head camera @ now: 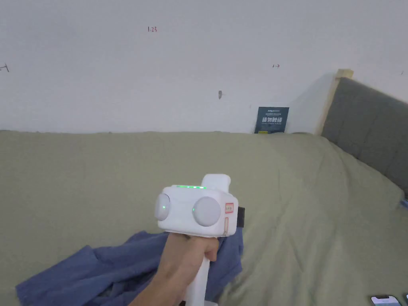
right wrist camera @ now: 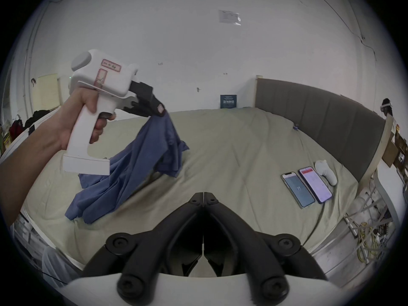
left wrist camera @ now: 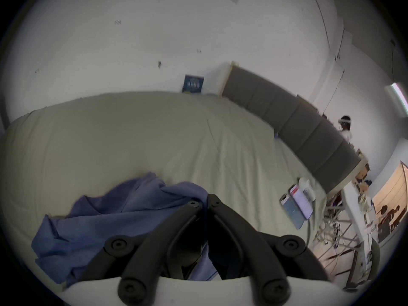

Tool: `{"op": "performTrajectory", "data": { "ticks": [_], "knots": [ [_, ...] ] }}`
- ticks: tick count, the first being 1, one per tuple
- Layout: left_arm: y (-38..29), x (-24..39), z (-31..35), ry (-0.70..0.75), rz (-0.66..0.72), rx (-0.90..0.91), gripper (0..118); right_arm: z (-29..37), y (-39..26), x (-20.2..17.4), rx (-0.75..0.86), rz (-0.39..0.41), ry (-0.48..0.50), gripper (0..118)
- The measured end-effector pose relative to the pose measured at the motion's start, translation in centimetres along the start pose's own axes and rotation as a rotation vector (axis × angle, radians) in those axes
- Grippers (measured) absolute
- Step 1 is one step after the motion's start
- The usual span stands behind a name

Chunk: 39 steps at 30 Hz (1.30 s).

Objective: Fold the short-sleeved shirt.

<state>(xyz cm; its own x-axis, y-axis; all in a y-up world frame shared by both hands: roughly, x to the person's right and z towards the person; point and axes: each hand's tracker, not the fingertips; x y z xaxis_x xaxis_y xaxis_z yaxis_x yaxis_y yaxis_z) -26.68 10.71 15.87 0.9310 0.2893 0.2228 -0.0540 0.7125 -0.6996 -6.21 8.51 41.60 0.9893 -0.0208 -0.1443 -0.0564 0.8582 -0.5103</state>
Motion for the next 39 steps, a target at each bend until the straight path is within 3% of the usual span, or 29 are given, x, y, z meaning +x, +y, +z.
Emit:
{"op": "performTrajectory", "data": {
  "ticks": [7, 9, 10, 11, 12, 14, 18, 22, 24, 26, 28, 29, 31, 39],
  "knots": [
    [-7.6, -2.5, -7.2, 0.236, -0.01, -0.26, 0, -1.4, -1.0, 0.4, -0.043, -0.014, 0.005, 0],
    [-8.6, -3.3, -6.7, 0.212, 0.006, -0.243, 2, -1.5, -1.0, 0.2, -0.047, -0.014, 0.008, 0],
    [-8.9, -3.6, -6.2, 0.184, 0.035, -0.22, 13, -1.6, -1.0, 0.1, -0.049, -0.015, 0.011, 0],
    [-8.9, -4.2, -5.5, 0.165, 0.048, -0.201, 50, -1.6, -1.0, 0.1, -0.048, -0.016, 0.017, 0],
    [-8.9, -4.3, -4.7, 0.183, 0.042, -0.204, 116, -1.5, -0.9, -0.1, -0.047, -0.018, 0.019, 0],
    [-9.5, -4.6, -1.8, 0.179, 0.047, -0.15, 109, -1.0, -0.5, -0.5, -0.041, -0.02, 0.031, 0],
    [-10.6, -6.2, 6.0, 0.195, 0.051, -0.093, 110, 0.5, 0.1, -1.6, -0.003, -0.009, 0.063, 0],
    [-12.0, -7.4, 17.8, 0.237, 0.06, 0.051, 107, 2.2, 0.4, -2.9, 0.042, -0.005, 0.099, 0],
    [-13.9, -8.0, 23.4, 0.251, 0.072, 0.146, 98, 2.8, 0.2, -3.6, 0.066, 0.005, 0.116, 0],
    [-16.4, -8.7, 28.2, 0.275, 0.078, 0.213, 80, 3.3, 0.2, -4.4, 0.08, 0.038, 0.124, 0],
    [-18.5, -9.3, 32.0, 0.324, 0.086, 0.282, 20, 3.9, 0.1, -4.9, 0.104, 0.044, 0.135, 0],
    [-19.7, -9.6, 33.6, 0.366, 0.071, 0.284, 0, 4.3, 0.1, -5.1, 0.112, 0.046, 0.138, 0],
    [-21.9, -9.7, 36.0, 0.475, 0.072, 0.319, 0, 4.9, 0.2, -5.5, 0.126, 0.043, 0.142, 0],
    [-25.7, -12.0, 39.8, 0.502, 0.153, 0.322, 0, 6.1, 0.2, -6.7, 0.141, 0.082, 0.165, 0]
  ]
}}
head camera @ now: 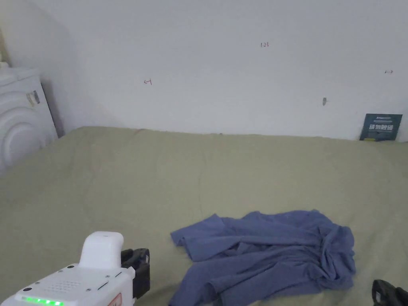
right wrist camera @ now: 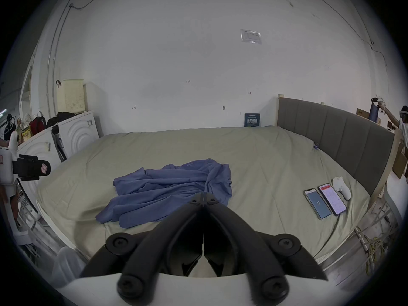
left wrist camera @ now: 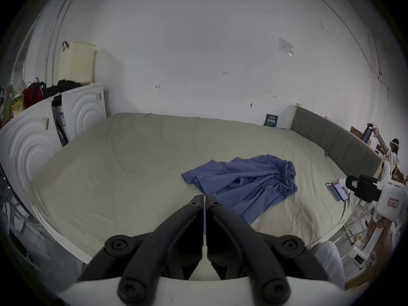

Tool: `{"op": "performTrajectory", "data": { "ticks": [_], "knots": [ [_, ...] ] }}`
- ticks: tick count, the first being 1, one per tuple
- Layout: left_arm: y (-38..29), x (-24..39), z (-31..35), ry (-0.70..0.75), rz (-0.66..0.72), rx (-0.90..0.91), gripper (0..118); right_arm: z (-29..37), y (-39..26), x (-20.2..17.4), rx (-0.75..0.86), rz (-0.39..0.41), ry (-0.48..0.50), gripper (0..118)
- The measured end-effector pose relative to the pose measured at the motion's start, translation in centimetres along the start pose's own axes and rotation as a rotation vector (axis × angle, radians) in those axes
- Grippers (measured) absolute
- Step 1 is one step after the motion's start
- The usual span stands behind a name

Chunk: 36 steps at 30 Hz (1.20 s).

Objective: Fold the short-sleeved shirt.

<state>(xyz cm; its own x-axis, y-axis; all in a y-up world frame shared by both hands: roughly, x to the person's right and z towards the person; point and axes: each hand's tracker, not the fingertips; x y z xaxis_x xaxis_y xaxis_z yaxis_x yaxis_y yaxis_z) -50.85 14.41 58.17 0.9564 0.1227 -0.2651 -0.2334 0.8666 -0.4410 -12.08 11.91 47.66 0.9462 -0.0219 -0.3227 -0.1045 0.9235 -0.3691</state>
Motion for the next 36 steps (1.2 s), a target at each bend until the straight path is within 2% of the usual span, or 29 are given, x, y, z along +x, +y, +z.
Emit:
{"op": "performTrajectory", "data": {
  "ticks": [3, 10, 15, 16, 17, 18, 19, 20, 21, 26, 28, 31, 32, 33, 34, 35, 36],
  "knots": [
    [-0.6, -0.8, -1.0, -0.046, 0.039, -0.075, 0, 0.2, 0.1, -0.4, 0.0, 0.005, 0.003, 0],
    [-1.6, -0.4, -5.0, -0.027, -0.019, -0.107, 0, -0.4, 0.1, -0.9, -0.01, 0.019, 0.005, 0],
    [-3.0, -1.1, -12.2, -0.069, 0.03, -0.305, 1, -1.7, -0.4, -1.1, -0.042, 0.013, 0.016, 0],
    [-3.7, -1.3, -13.8, -0.057, 0.049, -0.338, 20, -2.0, -0.6, -1.2, -0.052, 0.013, 0.017, 0],
    [-4.1, -1.4, -15.2, -0.056, 0.072, -0.364, 66, -2.3, -0.8, -1.3, -0.062, 0.017, 0.013, 0],
    [-4.4, -1.5, -16.9, -0.043, 0.054, -0.405, 118, -2.5, -1.0, -1.3, -0.069, 0.022, 0.017, 0],
    [-4.8, -1.5, -18.7, -0.022, 0.03, -0.475, 116, -2.9, -1.2, -1.3, -0.079, 0.026, 0.027, 0],
    [-5.5, -1.3, -19.7, 0.007, 0.027, -0.498, 109, -3.2, -1.4, -1.4, -0.094, 0.033, 0.031, 0],
    [-5.3, -1.2, -19.9, -0.002, 0.021, -0.475, 108, -3.5, -1.5, -1.4, -0.104, 0.04, 0.034, 0],
    [-6.4, 0.9, -22.9, 0.036, -0.032, -0.557, 108, -4.0, -2.0, -1.4, -0.122, 0.041, 0.048, 0],
    [-7.1, 1.3, -24.6, 0.104, -0.054, -0.583, 107, -4.1, -2.3, -1.4, -0.131, 0.036, 0.051, 0],
    [-7.3, 2.2, -24.1, 0.12, -0.063, -0.547, 105, -4.0, -2.7, -1.1, -0.139, 0.029, 0.058, 0],
    [-6.8, 2.6, -23.1, 0.102, -0.089, -0.535, 95, -4.1, -2.9, -1.1, -0.144, 0.029, 0.06, 0],
    [-6.6, 2.9, -22.2, 0.062, -0.102, -0.505, 68, -4.2, -3.0, -1.0, -0.149, 0.029, 0.062, 0],
    [-6.3, 3.3, -21.3, 0.069, -0.15, -0.479, 25, -4.2, -3.1, -0.9, -0.152, 0.026, 0.065, 0],
    [-6.1, 3.5, -20.6, 0.038, -0.171, -0.455, 0, -4.3, -3.2, -0.9, -0.154, 0.022, 0.064, 0],
    [-6.0, 3.6, -20.4, 0.083, -0.203, -0.439, 0, -4.3, -3.2, -0.8, -0.155, 0.016, 0.063, 0]
  ]
}}
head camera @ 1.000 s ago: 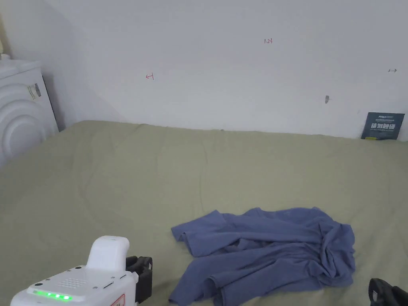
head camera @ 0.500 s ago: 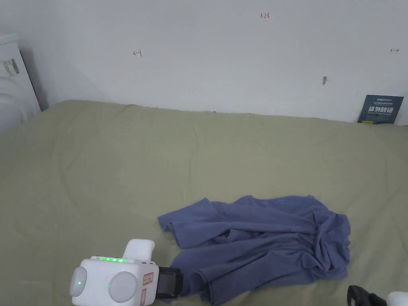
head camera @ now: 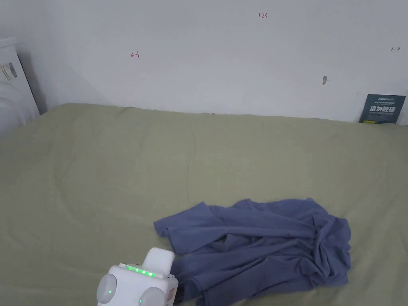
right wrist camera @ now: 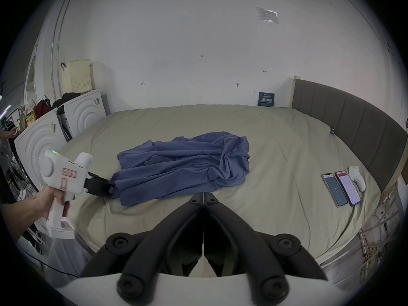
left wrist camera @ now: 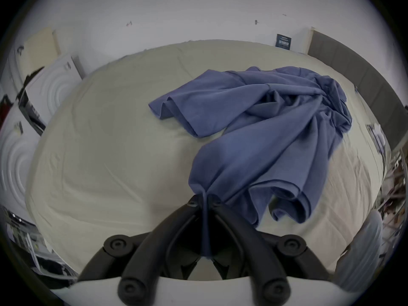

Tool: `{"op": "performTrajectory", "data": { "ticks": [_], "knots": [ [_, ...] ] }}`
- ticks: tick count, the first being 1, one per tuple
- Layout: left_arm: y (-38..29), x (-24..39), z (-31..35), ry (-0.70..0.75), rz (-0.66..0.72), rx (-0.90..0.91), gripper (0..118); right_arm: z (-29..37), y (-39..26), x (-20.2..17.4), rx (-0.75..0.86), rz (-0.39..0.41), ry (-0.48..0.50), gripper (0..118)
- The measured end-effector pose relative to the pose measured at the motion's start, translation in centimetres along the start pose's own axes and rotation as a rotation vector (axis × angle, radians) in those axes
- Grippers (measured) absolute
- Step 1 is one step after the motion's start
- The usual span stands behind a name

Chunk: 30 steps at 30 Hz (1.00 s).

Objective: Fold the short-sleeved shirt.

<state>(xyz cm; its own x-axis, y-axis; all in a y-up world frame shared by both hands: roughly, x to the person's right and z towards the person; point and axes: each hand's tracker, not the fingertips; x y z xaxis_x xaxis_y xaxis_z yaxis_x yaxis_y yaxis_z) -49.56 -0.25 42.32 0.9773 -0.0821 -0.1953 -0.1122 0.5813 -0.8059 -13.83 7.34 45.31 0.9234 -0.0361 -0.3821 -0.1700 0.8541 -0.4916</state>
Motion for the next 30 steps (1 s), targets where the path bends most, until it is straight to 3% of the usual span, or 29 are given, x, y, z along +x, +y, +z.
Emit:
{"op": "performTrajectory", "data": {
  "ticks": [5, 13, 17, 21, 22, 23, 24, 25, 26, 28, 30],
  "knots": [
    [0.5, -1.8, 1.1, -0.11, 0.095, -0.035, 0, -0.5, 0.6, 0.8, 0.001, -0.024, -0.006, 0],
    [0.8, -2.3, -0.2, -0.163, 0.059, -0.043, 0, -8.4, 6.2, 3.7, -0.029, -0.047, -0.105, 0],
    [0.5, -2.8, -0.5, -0.222, 0.07, -0.043, 0, -17.0, 11.8, 5.6, -0.088, 0.038, -0.094, 0],
    [0.5, -3.2, -0.9, -0.249, 0.073, -0.04, 0, -26.3, 17.4, 7.2, -0.165, 0.174, -0.091, 1],
    [0.5, -3.2, -1.0, -0.255, 0.08, -0.043, 0, -28.9, 18.6, 7.7, -0.187, 0.199, -0.067, 5],
    [0.4, -3.2, -1.1, -0.263, 0.088, -0.041, 0, -31.0, 19.5, 8.1, -0.226, 0.22, -0.065, 27],
    [0.4, -3.4, -1.4, -0.274, 0.091, -0.045, 0, -33.3, 20.1, 8.5, -0.284, 0.216, -0.044, 87],
    [0.4, -3.4, -1.6, -0.279, 0.092, -0.05, 0, -35.9, 20.4, 9.0, -0.381, 0.21, -0.018, 118],
    [0.3, -3.3, -1.7, -0.28, 0.095, -0.049, 0, -37.3, 20.4, 9.5, -0.453, 0.181, -0.02, 117],
    [0.2, -3.4, -2.0, -0.293, 0.096, -0.056, 0, -40.5, 20.9, 9.4, -0.488, 0.222, -0.091, 117],
    [0.1, -3.4, -2.0, -0.298, 0.106, -0.055, 0, -42.7, 19.2, 10.3, -0.502, 0.222, -0.073, 117]
  ]
}}
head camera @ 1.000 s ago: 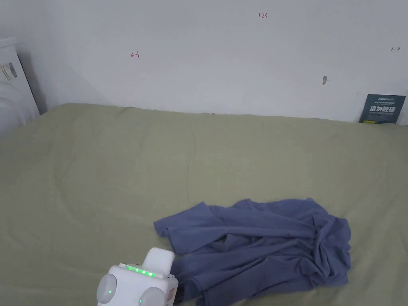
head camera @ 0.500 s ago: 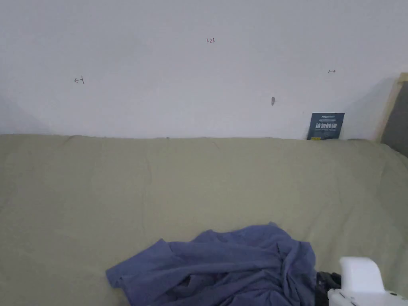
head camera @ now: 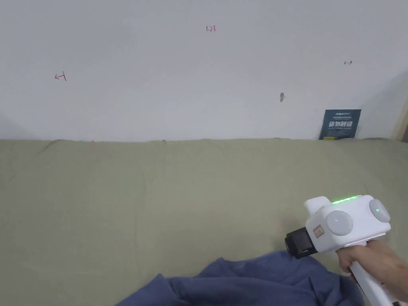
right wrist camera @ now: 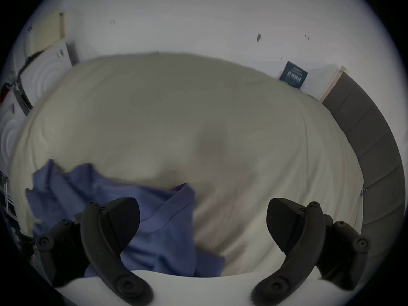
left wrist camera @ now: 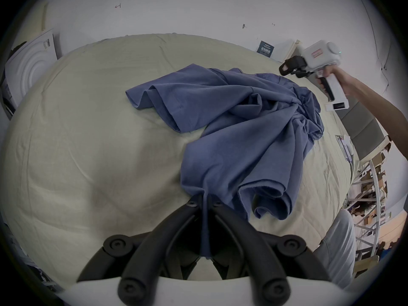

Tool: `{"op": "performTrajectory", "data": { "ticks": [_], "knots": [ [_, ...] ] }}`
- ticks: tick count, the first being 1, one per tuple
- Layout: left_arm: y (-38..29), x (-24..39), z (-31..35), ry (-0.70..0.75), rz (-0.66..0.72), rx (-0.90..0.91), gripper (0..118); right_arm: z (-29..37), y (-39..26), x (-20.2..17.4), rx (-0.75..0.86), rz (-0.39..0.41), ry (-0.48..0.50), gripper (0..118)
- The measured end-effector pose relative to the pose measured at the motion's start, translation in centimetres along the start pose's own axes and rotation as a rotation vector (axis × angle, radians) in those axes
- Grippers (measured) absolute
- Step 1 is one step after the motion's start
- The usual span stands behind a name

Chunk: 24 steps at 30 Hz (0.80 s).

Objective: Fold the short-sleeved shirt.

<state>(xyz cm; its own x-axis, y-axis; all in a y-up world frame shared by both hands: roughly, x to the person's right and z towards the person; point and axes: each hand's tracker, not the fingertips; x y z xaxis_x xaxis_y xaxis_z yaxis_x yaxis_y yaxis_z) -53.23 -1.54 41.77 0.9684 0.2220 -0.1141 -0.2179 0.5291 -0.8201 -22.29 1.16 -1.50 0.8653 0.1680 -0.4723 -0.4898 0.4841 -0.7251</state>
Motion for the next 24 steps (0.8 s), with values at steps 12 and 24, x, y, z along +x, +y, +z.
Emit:
{"op": "performTrajectory", "data": {
  "ticks": [12, 24],
  "knots": [
    [0.4, 0.1, -0.8, -0.001, -0.005, -0.026, 0, 0.3, 0.4, -4.3, -0.068, 0.238, -0.023, 5],
    [4.1, -1.0, 8.7, 0.084, 0.05, 0.167, 0, 24.7, -4.6, 3.1, 0.24, 0.048, -0.01, 5]
  ]
}}
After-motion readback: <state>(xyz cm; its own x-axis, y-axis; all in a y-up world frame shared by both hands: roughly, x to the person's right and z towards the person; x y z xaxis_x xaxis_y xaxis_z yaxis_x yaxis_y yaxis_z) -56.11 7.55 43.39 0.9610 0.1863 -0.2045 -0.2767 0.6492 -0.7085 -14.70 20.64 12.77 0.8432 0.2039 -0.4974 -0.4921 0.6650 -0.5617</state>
